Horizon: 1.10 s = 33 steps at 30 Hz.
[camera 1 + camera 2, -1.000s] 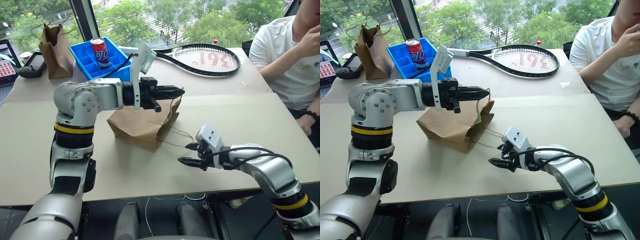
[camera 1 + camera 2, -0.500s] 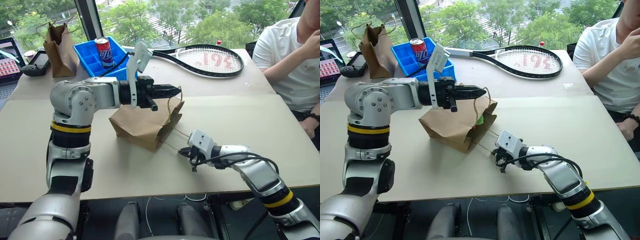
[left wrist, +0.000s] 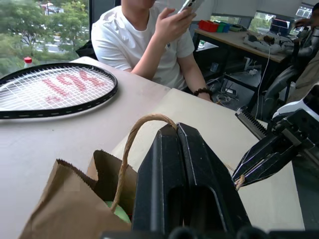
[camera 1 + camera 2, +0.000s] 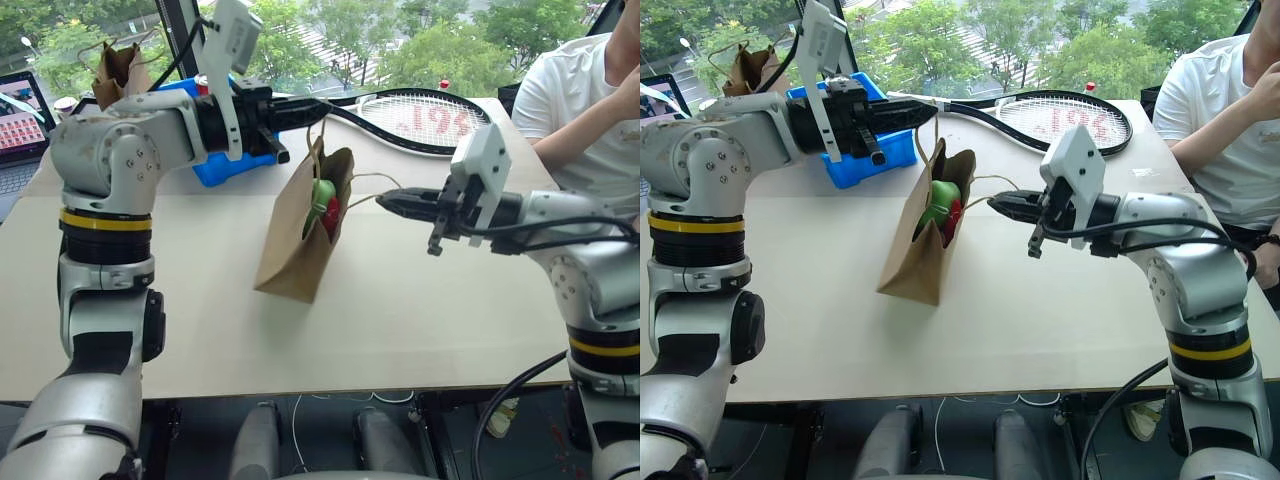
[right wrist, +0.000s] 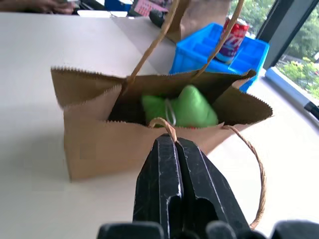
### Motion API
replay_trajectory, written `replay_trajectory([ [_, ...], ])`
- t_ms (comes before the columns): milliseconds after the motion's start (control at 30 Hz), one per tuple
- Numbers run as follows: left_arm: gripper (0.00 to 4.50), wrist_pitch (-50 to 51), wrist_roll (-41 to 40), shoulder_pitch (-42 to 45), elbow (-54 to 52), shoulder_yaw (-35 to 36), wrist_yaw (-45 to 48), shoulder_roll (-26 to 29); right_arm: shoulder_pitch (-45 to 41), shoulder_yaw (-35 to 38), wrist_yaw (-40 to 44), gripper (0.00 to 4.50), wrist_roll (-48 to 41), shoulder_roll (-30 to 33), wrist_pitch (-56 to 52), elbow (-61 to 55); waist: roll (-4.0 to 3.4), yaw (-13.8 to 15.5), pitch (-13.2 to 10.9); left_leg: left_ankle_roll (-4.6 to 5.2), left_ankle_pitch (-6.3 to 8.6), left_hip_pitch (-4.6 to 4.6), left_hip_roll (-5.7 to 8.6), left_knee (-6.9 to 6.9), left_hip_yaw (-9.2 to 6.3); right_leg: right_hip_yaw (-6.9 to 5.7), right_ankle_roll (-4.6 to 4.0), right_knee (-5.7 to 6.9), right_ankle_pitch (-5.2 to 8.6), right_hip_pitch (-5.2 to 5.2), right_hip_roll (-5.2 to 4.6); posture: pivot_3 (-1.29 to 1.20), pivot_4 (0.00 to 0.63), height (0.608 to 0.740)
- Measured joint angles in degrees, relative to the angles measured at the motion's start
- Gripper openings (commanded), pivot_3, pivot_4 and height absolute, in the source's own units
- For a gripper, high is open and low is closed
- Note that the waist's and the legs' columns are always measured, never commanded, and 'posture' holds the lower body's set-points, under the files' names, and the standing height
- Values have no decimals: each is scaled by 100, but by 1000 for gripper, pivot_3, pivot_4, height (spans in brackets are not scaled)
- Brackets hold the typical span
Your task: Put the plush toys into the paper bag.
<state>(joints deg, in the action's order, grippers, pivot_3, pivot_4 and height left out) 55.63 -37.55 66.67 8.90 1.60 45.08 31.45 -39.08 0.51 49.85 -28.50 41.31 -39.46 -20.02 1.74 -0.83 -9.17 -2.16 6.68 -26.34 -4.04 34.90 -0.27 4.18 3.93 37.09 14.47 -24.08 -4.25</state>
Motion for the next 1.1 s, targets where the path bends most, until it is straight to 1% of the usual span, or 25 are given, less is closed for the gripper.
replay_trajectory([
  [67,0,-164,97,85,123,2,39,2,-298,20,24,69,-121,75,-101,-8,-1,7,-1,0,0,-1,1,-1,0,0,-2,0,-1,0,-1,0,150,740],
  [167,0,-298,179,118,249,13,62,2,-513,88,88,69,-237,211,-234,-24,-1,14,-1,0,0,-1,1,-1,0,-1,-2,-1,-1,1,-2,0,150,740],
  [267,0,-442,332,116,318,7,115,2,-523,90,232,69,-498,383,-494,-119,-1,9,-2,0,0,-2,1,-1,1,-1,-3,1,-1,-2,-2,0,150,740],
  [433,0,-444,377,47,273,-31,313,18,-572,90,253,69,-680,577,-753,-272,-1,5,-3,0,0,-2,1,-1,1,0,-3,1,-1,-2,-2,0,150,740],
  [567,0,-423,474,-276,172,-217,538,163,-274,22,270,69,-807,732,-960,-546,-1,-1,-3,0,0,-2,1,-2,1,0,-3,2,-1,-3,-2,0,150,740],
  [600,569,-405,475,-374,115,-266,612,232,-186,-24,258,0,-787,732,-964,-554,-2,-7,-3,0,0,-2,1,-1,1,1,-4,2,-1,-4,-2,0,150,740],
  [633,775,-380,473,-462,41,-311,712,281,-110,-33,238,0,-760,732,-965,-548,-2,-5,-5,0,0,-3,1,0,1,1,-4,3,-2,-5,-3,0,150,740],
  [667,1160,-342,471,-499,-5,-320,775,308,-100,-33,229,307,-753,733,-966,-535,-2,-3,-5,0,0,-3,1,2,1,0,-4,4,-2,-5,-3,0,150,740],
  [700,1454,-301,461,-524,-65,-334,861,350,-102,-28,213,627,-757,736,-968,-534,-2,-2,-6,0,0,-3,1,2,1,0,-4,4,-2,-4,-3,0,150,740],
  [733,1875,-288,454,-556,-152,-365,989,445,-102,-11,196,850,-765,739,-971,-535,-2,-4,-6,0,0,-3,1,2,1,0,-4,4,-1,-4,-3,0,150,740],
  [800,2492,-287,463,-555,-169,-364,1067,529,-104,23,185,1493,-787,745,-1008,-529,-2,-2,-6,1,0,-3,1,2,1,0,-4,4,-2,-4,-3,0,150,740],
  [833,2880,-294,482,-551,-144,-352,1070,558,-110,55,184,1863,-837,751,-1054,-526,-2,0,-6,1,0,-3,1,2,1,0,-4,4,-2,-4,-3,0,150,740],
  [900,3467,-316,561,-549,-70,-351,1097,650,-166,121,184,2481,-937,752,-1116,-510,-2,0,-6,1,0,-3,1,4,1,0,-4,4,-2,-4,-3,0,150,740],
  [933,3847,-322,590,-548,-41,-350,1127,713,-206,179,187,2825,-1001,752,-1135,-490,-2,-1,-6,1,0,-3,1,4,1,0,-4,4,-2,-4,-3,0,150,740],
  [1000,4468,-317,574,-547,-7,-248,1225,817,-322,413,215,3484,-1212,822,-1221,-394,-3,-1,-7,1,0,-3,1,2,1,0,-4,3,-1,-4,-3,0,150,740],
  [1033,4500,-302,512,-550,-12,-158,1296,874,-371,555,247,3881,-1337,909,-1271,-337,-2,-1,-8,1,0,-3,0,1,1,0,-4,3,-1,-4,-3,0,150,740],
  [1067,4500,-295,408,-558,-36,-27,1381,964,-426,725,269,4165,-1448,1007,-1324,-274,-2,-1,-11,1,0,-4,1,-1,1,0,-4,2,-1,-5,-3,0,150,740],
  [1100,4500,-295,346,-568,-71,99,1444,1033,-463,876,280,4165,-1512,1086,-1347,-222,-2,-1,-12,1,0,-4,1,-3,1,0,-4,2,-1,-4,-5,0,150,740],
])
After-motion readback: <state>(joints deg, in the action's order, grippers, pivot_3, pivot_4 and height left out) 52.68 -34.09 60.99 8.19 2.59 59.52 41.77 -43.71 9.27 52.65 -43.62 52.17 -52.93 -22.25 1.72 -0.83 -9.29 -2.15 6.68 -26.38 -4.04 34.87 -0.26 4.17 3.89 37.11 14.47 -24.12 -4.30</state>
